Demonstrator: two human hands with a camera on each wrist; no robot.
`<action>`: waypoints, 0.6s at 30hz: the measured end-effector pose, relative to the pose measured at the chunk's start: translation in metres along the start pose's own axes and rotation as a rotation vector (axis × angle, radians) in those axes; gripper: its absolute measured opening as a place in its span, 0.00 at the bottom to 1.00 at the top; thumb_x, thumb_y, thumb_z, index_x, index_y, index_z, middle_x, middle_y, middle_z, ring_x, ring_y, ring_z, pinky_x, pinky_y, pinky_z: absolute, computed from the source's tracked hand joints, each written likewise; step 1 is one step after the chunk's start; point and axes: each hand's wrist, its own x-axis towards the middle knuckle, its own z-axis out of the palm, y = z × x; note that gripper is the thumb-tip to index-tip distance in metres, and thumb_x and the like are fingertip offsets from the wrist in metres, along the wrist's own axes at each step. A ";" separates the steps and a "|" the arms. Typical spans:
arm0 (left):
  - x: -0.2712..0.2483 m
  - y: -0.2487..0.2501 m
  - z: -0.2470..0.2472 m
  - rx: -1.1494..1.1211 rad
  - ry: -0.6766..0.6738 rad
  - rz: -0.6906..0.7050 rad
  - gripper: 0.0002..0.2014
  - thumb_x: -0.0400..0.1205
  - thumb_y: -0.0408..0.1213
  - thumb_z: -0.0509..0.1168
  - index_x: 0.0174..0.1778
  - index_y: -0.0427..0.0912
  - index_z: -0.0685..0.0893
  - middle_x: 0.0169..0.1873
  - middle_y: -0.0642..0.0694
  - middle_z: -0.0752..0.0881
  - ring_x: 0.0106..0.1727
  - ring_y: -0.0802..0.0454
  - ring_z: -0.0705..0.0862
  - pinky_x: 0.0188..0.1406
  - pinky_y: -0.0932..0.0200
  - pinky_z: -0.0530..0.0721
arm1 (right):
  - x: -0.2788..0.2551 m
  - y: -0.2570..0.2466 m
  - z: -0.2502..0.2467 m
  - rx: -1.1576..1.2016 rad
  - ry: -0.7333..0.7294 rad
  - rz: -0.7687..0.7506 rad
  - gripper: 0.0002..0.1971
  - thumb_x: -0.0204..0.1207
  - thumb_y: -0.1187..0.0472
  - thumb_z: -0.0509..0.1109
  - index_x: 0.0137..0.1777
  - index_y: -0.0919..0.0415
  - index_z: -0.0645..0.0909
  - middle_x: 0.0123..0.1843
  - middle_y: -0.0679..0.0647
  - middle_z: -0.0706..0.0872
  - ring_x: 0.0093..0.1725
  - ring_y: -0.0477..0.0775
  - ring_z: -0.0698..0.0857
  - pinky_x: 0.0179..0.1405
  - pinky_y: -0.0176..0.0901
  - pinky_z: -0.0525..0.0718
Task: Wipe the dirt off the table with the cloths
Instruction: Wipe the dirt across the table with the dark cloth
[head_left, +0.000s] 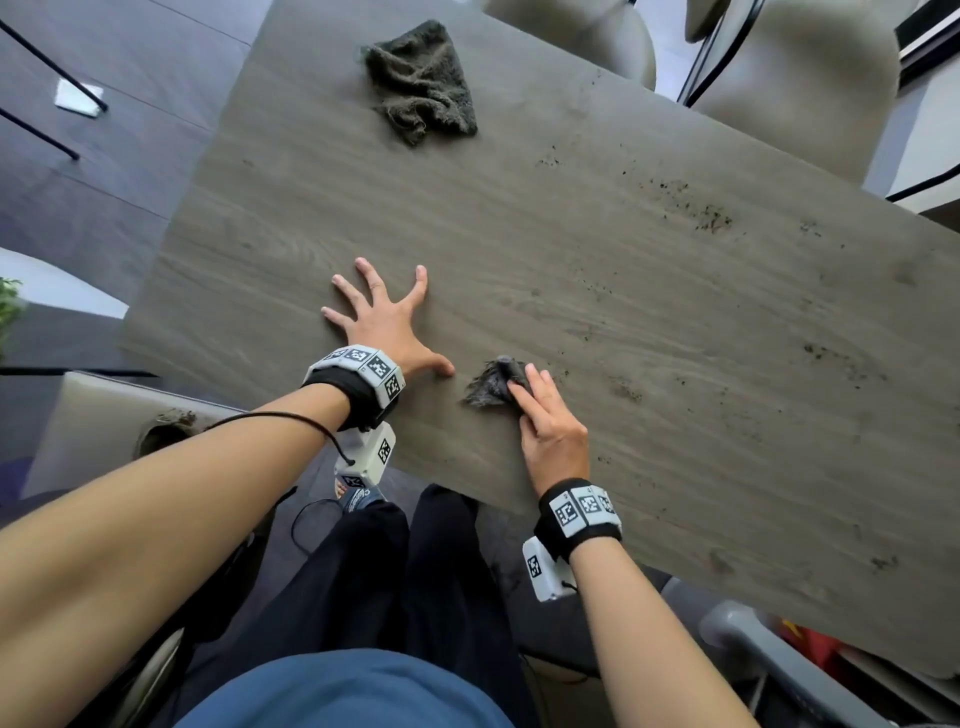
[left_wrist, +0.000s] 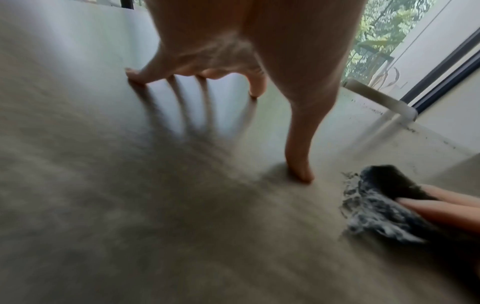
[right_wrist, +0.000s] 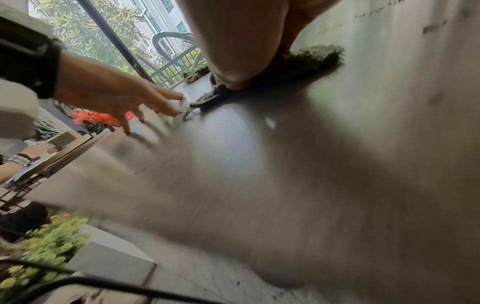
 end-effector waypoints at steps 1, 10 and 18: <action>0.003 0.008 -0.002 -0.011 -0.007 -0.024 0.73 0.53 0.68 0.83 0.85 0.68 0.40 0.83 0.24 0.31 0.82 0.15 0.36 0.74 0.13 0.53 | 0.010 0.007 -0.005 -0.001 0.013 0.004 0.28 0.69 0.77 0.71 0.68 0.54 0.83 0.77 0.50 0.76 0.77 0.51 0.73 0.74 0.34 0.69; 0.014 0.032 -0.007 -0.108 0.017 -0.118 0.78 0.46 0.68 0.85 0.85 0.70 0.36 0.81 0.19 0.31 0.81 0.13 0.36 0.74 0.12 0.52 | 0.113 0.058 -0.038 -0.017 0.055 0.080 0.27 0.70 0.76 0.68 0.67 0.53 0.84 0.76 0.52 0.77 0.77 0.54 0.74 0.74 0.35 0.66; 0.010 0.033 -0.010 -0.111 -0.005 -0.133 0.78 0.46 0.69 0.84 0.83 0.74 0.35 0.81 0.22 0.28 0.82 0.16 0.34 0.76 0.14 0.50 | 0.157 0.070 -0.050 0.056 0.046 0.101 0.25 0.71 0.73 0.65 0.65 0.52 0.86 0.75 0.51 0.78 0.77 0.52 0.74 0.74 0.39 0.69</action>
